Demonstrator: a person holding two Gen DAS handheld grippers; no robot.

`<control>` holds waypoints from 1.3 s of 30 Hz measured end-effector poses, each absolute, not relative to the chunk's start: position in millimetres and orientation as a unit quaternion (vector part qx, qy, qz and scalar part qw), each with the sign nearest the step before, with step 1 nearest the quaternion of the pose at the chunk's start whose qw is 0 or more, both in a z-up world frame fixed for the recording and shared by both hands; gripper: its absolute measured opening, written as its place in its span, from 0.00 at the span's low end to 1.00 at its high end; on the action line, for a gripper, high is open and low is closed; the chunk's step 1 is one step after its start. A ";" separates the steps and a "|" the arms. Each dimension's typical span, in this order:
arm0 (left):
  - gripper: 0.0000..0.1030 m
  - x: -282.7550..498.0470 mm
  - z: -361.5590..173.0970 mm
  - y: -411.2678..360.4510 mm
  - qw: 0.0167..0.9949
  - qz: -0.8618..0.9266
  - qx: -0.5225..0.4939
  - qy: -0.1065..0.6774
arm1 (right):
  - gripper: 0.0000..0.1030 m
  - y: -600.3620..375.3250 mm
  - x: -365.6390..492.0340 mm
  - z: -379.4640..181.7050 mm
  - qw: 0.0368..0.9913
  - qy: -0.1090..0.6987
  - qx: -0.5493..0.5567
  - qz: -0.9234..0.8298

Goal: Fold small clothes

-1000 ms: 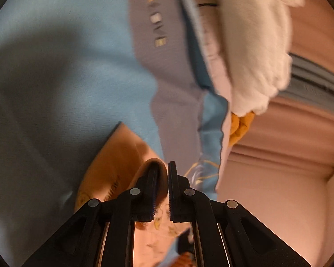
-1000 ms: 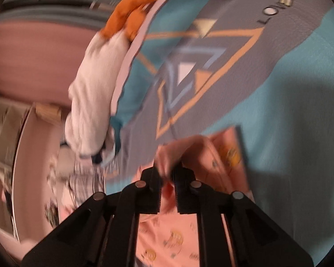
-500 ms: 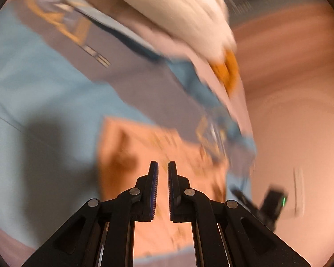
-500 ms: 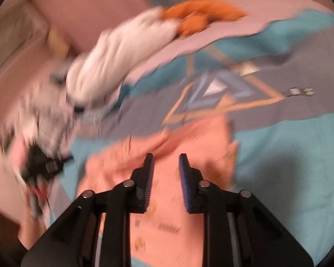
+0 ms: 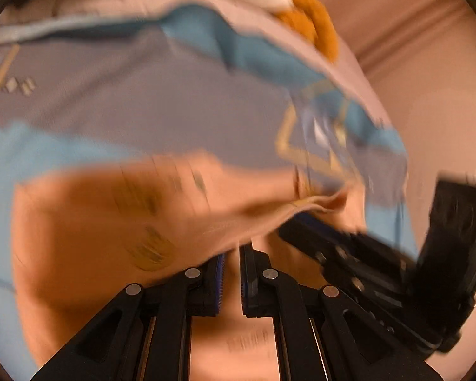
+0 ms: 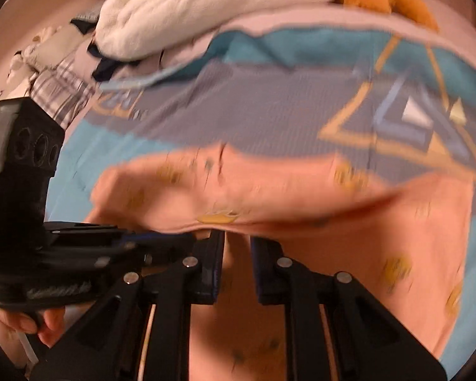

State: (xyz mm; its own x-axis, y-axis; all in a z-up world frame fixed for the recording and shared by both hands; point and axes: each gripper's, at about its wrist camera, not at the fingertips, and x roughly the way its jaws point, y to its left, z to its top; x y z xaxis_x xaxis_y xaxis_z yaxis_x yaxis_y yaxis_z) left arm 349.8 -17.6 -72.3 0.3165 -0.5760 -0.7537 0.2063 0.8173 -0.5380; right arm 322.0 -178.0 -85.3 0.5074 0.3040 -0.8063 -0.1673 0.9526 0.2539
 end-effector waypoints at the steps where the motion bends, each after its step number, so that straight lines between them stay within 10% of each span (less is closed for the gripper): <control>1: 0.02 357.7 -66.5 -11.4 0.804 -0.234 -0.177 0.517 | 0.17 -182.7 327.9 -80.5 0.871 0.466 0.082 0.131; 17: 0.02 295.2 -57.1 30.8 0.795 -0.294 -0.139 0.512 | 0.18 -244.4 243.3 -64.0 0.893 0.433 0.070 0.104; 28: 0.02 388.8 -73.5 62.4 0.824 -0.138 -0.213 0.507 | 0.18 -250.9 213.4 -74.0 0.882 0.459 0.083 0.070; 39: 0.02 277.3 -57.7 47.2 0.797 -0.308 -0.136 0.501 | 0.18 -263.2 235.0 -79.3 0.882 0.447 0.133 0.065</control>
State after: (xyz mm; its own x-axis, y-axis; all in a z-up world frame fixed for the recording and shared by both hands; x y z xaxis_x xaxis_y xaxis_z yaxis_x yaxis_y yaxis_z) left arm 277.3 47.2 -57.7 0.3078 -0.6274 -0.7153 0.3555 0.7732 -0.5252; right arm 235.0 -263.2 -79.3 0.5925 0.2332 -0.7711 0.0037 0.9564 0.2920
